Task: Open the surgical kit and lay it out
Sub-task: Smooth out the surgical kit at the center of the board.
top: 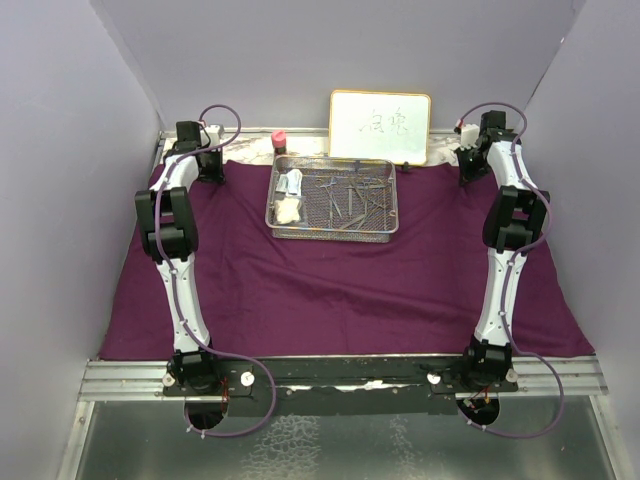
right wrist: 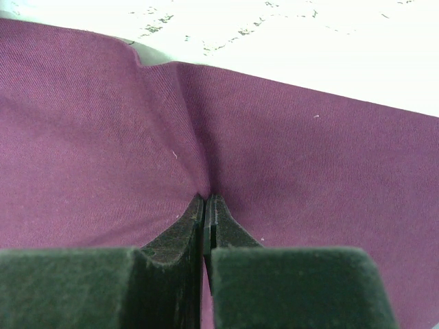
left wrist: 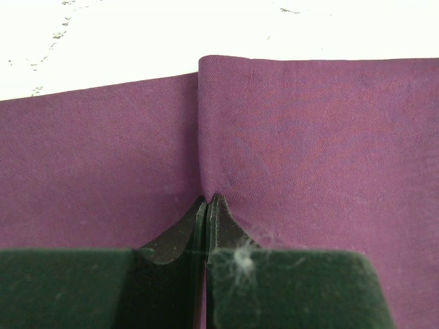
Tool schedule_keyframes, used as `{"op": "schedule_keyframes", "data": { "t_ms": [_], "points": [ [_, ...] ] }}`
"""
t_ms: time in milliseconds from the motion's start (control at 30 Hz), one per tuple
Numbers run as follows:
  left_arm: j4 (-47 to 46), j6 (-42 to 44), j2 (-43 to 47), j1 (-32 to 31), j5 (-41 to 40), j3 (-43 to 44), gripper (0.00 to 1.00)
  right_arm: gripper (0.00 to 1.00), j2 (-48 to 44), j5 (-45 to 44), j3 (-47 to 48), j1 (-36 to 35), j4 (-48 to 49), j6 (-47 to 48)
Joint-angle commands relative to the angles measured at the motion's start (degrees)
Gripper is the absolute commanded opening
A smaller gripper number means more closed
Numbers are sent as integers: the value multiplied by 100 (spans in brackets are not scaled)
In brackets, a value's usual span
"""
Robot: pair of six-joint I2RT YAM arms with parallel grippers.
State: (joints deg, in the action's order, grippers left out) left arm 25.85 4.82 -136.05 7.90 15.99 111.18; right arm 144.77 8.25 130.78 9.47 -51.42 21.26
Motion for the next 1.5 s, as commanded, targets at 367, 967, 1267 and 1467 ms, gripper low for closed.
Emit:
{"op": "schedule_keyframes", "data": {
  "t_ms": [367,967,1267,1467],
  "points": [
    [78,304,-244,193,-834,-256,17,12,174,-1189,-342,274,612,391],
    [55,501,-107,412,-1177,-333,42,53,-214,-1017,-499,414,634,390],
    [-126,421,483,491,-869,-390,62,61,-1079,-482,-988,450,826,251],
    [-288,266,1126,485,-433,-562,75,62,-1824,-52,-1689,450,1127,160]
  ]
}}
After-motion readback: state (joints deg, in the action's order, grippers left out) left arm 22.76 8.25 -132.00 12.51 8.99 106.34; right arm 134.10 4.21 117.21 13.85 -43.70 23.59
